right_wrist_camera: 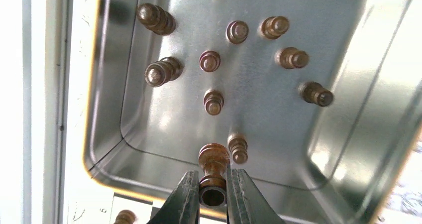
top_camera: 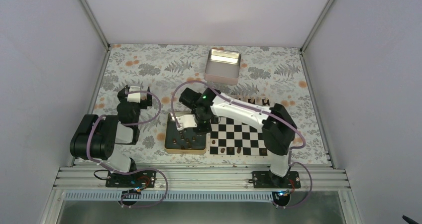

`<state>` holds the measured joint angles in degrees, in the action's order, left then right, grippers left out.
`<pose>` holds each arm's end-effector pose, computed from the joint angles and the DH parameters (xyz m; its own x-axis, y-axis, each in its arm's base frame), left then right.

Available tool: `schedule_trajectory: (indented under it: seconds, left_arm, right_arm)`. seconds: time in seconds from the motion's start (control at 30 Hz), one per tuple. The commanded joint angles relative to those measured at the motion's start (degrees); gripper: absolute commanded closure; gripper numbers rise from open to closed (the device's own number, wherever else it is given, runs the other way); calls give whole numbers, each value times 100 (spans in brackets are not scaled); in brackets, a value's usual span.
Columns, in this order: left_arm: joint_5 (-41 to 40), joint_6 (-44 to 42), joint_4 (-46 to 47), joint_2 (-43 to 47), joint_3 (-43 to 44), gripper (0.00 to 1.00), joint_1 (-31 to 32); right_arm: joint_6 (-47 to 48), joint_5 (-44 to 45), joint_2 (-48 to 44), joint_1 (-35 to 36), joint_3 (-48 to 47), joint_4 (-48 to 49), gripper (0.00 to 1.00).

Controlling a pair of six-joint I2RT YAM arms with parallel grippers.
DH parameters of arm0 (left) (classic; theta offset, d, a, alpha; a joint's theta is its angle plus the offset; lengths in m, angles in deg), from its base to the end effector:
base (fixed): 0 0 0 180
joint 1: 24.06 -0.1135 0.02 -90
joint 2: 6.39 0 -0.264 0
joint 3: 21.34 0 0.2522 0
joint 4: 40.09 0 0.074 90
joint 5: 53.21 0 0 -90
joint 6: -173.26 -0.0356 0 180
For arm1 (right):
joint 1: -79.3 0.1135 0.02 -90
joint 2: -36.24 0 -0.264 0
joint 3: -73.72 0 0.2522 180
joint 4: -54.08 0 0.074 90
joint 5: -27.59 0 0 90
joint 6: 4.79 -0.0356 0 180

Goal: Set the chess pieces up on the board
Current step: Pick up the chess piece from the storage box, then place the chess piece on the chessboard.

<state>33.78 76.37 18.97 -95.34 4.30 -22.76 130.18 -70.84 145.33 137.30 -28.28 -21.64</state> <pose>0.2377 -0.0035 0.1440 -0.0771 0.1216 -0.9896 -0.0206 0.9921 0.1235 0.1918 0.3168 0.2235 0.2278 -0.9547 -0.1913 -0.9719 -0.2348 0.0144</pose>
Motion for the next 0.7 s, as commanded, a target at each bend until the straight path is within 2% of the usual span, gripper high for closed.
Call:
schedule_trajectory:
  seconds: [0.0, 0.4, 0.67]
  left_arm:
    - [26, 8, 294, -61, 25, 0, 17]
    - [26, 1, 291, -57, 25, 0, 22]
    - [26, 2, 294, -58, 21, 0, 26]
  right_arm:
    - [-189, -80, -568, -60, 58, -237, 95]
    - [-562, -61, -1730, -67, 1496, -344, 94]
    - [-583, -259, -1756, -69, 2130, 43, 94]
